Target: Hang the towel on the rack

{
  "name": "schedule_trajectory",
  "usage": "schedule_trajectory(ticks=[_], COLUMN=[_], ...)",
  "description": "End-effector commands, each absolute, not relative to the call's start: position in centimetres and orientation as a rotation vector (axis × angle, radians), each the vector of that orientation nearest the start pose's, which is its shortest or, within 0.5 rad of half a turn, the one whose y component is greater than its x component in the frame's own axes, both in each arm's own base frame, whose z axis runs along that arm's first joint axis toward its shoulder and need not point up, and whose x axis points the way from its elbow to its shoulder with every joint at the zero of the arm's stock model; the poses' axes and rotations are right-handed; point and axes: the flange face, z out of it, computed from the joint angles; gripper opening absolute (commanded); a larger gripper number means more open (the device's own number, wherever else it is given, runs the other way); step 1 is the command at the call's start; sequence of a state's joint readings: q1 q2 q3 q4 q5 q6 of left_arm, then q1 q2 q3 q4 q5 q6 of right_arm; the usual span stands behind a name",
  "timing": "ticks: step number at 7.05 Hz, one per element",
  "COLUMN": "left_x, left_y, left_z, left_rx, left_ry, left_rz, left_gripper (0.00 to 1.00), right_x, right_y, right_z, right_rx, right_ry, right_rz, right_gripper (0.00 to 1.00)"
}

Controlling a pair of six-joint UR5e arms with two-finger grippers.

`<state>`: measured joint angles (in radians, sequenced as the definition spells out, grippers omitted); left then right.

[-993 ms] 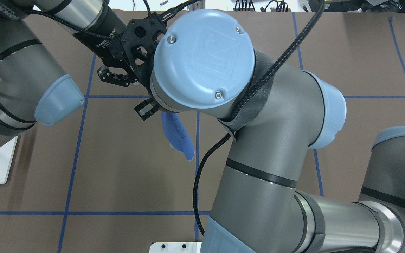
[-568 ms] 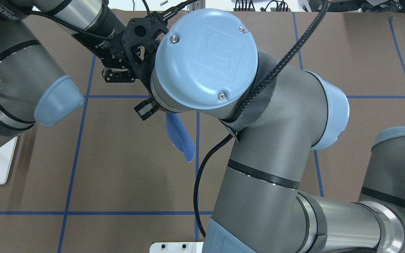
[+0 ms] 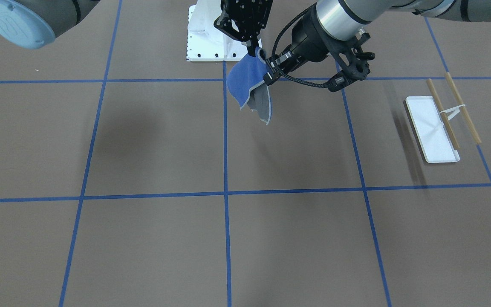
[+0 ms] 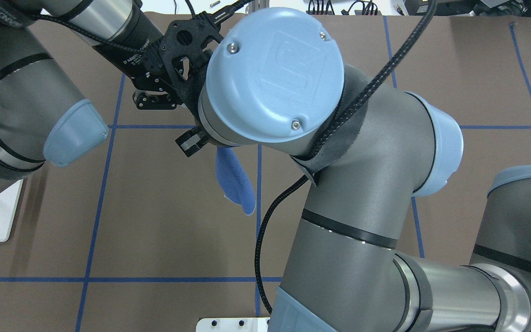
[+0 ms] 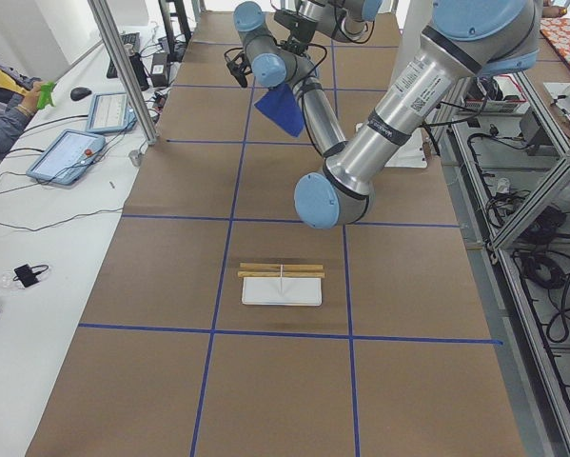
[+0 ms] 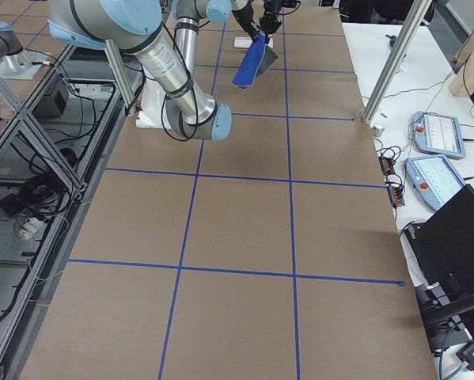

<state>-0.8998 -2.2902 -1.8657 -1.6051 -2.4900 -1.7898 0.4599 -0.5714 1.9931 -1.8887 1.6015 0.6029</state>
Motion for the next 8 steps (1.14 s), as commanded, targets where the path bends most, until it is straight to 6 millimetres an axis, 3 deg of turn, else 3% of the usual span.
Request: schedule_trajectory(ticks=[1,5,6,7,8], left_x=[32.24,32.2,32.17,32.23,32.16], left_y=[-49.77,-49.71,-49.45,-49.39,-49.28], left_z=[9.45,9.61,9.42,9.33,9.23], left_rx=[-0.449,-0.457,-0.462,-0.473,-0.478], left_ry=[1.19,1.184,1.188,1.186,1.187], left_rz=[-0.495,-0.503,-0.494,-0.507,-0.512], left_gripper=[0.97,0.97,0.87,0.66,0.54], right_x=[-43.22,-43.17,-43.16,-43.12,-43.09], right_y=[-35.96,-35.89,-35.89,-35.89,-35.89], right_z=[-3.97,-4.22,-4.24,-4.34,-4.42], right_rx=[0.712,0.717,0.719,0.724,0.742], right_ry=[-0.864,-0.865,-0.866,-0.866,-0.855], right_rz=[-0.471,-0.47,-0.47,-0.474,-0.503], right_gripper=[0.0,0.0,0.0,0.0,0.0])
